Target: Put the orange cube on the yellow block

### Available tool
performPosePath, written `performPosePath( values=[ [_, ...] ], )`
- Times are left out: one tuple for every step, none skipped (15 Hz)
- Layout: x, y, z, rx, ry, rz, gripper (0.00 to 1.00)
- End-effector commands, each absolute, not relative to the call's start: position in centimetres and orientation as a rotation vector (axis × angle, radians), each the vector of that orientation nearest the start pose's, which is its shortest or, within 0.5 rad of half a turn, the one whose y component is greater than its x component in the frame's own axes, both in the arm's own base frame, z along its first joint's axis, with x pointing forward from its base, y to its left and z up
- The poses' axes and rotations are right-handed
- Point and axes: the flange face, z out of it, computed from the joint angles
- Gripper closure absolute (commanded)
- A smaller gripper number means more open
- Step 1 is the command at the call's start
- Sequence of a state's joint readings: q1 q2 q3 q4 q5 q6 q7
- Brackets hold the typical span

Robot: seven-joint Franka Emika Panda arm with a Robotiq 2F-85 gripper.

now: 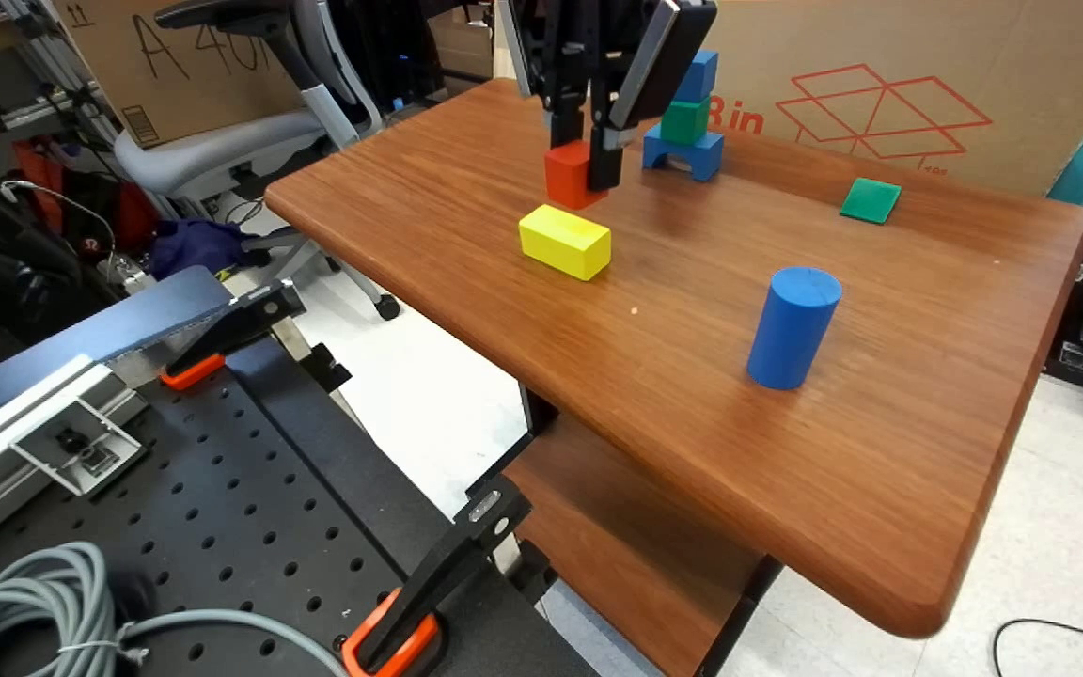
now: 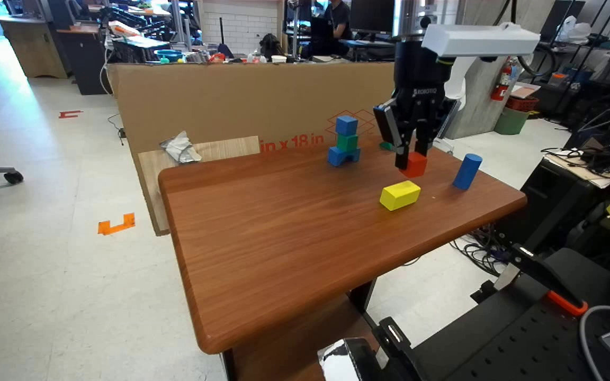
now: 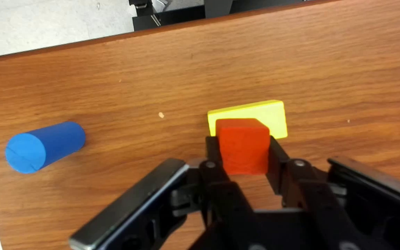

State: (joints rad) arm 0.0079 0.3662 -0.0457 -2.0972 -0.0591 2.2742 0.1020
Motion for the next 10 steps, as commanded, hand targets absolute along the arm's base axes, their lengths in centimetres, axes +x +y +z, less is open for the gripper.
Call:
performPosePath(
  values=[
    [57.0,-2.3,22.0,-3.191,0.085,0.328,0.92],
    [57.1,-2.2,21.7,-3.19,0.072,0.336,0.92],
    [57.1,-2.1,21.5,-3.189,0.062,0.342,0.92],
    [57.1,-1.9,21.2,-3.188,0.05,0.35,0.92],
    [57.2,-1.8,21.0,-3.184,0.04,0.36,0.92],
    [57.3,-1.7,20.8,-3.18,0.032,0.366,0.92],
    [57.3,-1.6,20.5,-3.179,0.024,0.369,0.92],
    [57.4,-1.4,20.4,-3.18,0.016,0.372,0.92],
    [57.5,-1.3,20.3,-3.18,0.009,0.372,0.92],
    [57.5,-1.2,20.3,-3.18,0.0,0.372,0.92]
  ],
)
